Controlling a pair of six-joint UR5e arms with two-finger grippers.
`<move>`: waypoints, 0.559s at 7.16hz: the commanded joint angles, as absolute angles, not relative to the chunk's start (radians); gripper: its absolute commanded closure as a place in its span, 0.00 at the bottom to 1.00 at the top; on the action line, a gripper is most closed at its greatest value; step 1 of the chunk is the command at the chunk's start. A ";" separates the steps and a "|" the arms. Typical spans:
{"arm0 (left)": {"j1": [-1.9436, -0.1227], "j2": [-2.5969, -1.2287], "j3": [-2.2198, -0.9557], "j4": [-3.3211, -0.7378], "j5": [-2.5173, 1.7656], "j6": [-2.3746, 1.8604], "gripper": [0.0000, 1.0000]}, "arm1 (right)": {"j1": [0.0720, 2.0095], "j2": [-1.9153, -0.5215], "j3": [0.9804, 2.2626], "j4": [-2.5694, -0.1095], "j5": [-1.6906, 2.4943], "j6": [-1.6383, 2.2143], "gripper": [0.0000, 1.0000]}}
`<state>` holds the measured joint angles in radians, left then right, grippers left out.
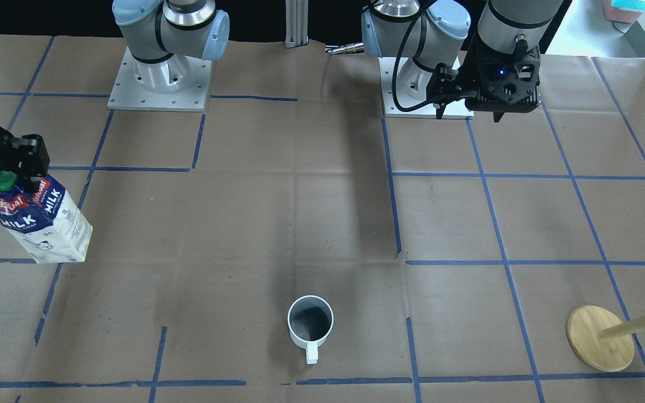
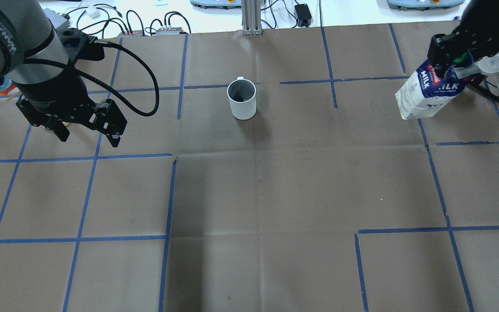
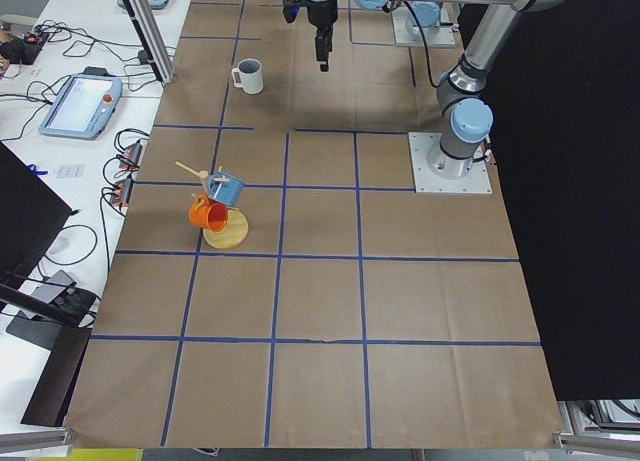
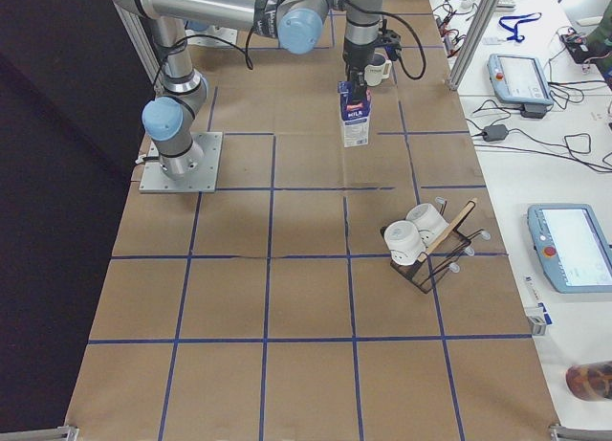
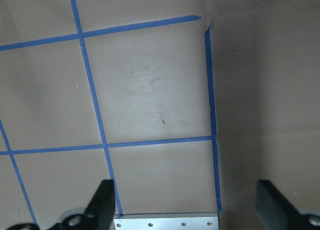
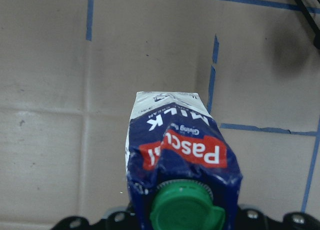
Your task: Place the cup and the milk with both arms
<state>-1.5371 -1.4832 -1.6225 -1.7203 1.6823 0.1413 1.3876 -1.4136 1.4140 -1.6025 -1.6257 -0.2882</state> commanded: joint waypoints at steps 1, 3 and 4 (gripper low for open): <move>-1.537 -1.482 -1.600 -1.758 1.684 0.143 0.00 | 1.579 -1.195 1.132 -1.522 -1.628 -0.061 0.51; -1.537 -1.476 -1.594 -1.761 1.686 0.143 0.00 | 1.704 -0.949 0.837 -1.454 -1.625 0.122 0.51; -1.537 -1.464 -1.598 -1.761 1.686 0.146 0.00 | 1.744 -0.831 0.712 -1.436 -1.618 0.156 0.51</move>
